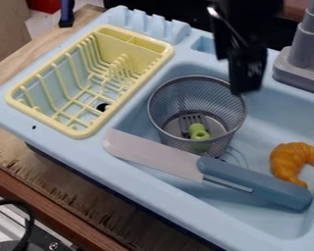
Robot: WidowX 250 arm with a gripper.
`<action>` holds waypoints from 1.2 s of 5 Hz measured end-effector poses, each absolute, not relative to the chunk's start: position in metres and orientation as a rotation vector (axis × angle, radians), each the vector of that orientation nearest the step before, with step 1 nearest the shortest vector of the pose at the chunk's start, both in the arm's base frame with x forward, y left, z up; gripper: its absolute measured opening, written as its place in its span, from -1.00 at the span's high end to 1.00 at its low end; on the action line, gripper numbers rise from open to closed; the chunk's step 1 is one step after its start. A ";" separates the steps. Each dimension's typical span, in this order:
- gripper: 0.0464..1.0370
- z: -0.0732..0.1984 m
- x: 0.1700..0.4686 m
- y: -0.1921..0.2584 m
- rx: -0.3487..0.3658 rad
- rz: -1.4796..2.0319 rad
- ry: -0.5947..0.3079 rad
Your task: Move the blue knife out of the sink to the yellow basket
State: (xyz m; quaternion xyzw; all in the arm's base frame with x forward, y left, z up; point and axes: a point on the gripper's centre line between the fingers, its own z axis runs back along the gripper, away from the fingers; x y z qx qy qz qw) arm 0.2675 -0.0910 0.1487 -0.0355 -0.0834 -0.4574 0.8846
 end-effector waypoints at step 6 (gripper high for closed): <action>-0.92 0.072 0.230 -0.150 0.038 -1.220 -0.095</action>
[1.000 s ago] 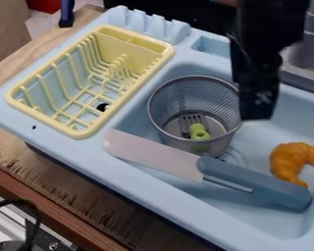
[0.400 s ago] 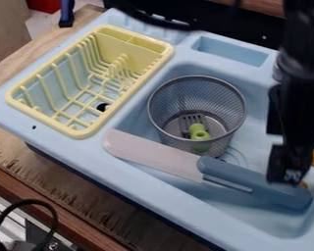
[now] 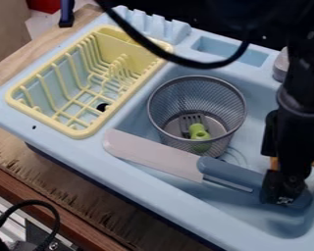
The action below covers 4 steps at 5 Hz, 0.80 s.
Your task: Move the blue knife out of the sink to the yellow basket
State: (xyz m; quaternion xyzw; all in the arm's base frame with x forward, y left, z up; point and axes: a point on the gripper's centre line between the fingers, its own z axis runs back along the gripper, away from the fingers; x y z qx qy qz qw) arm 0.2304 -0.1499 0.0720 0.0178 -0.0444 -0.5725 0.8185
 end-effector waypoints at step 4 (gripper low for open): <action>0.27 0.061 0.215 -0.137 0.009 -1.232 0.005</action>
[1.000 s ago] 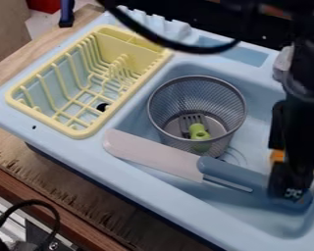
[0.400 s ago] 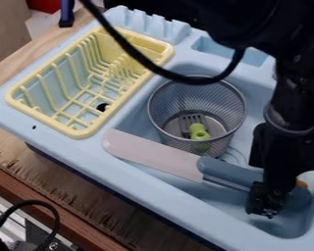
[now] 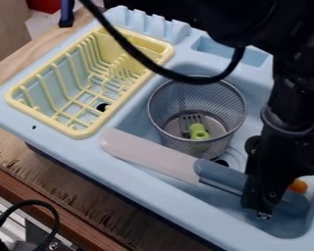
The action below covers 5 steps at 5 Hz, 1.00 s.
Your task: Move the blue knife out of the sink to the yellow basket
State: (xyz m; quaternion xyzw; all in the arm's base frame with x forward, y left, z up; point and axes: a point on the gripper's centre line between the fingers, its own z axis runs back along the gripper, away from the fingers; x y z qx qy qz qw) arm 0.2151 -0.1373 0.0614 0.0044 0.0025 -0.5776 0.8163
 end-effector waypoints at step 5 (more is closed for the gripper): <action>0.35 0.130 0.213 -0.114 -0.146 -1.180 -0.082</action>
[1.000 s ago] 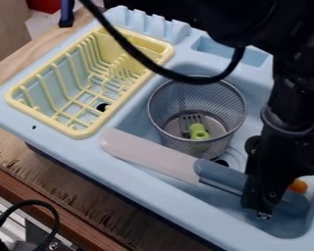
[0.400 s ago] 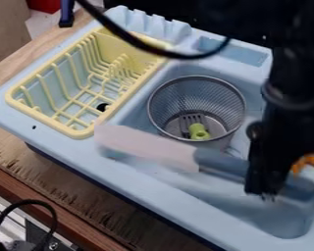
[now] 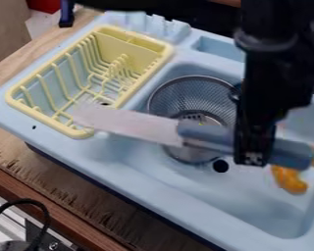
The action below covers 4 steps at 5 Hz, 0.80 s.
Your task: Move the blue knife out of the sink to the yellow basket
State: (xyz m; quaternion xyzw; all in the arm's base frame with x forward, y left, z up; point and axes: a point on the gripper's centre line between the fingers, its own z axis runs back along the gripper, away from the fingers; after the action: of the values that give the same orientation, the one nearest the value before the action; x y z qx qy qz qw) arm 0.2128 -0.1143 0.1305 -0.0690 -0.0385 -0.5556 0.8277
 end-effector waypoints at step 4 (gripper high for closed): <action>0.35 0.145 0.269 -0.012 -0.054 -0.414 -0.319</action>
State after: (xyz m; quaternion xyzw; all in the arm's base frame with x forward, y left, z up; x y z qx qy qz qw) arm 0.2687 -0.0115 0.1452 -0.0265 -0.1576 -0.2047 0.9657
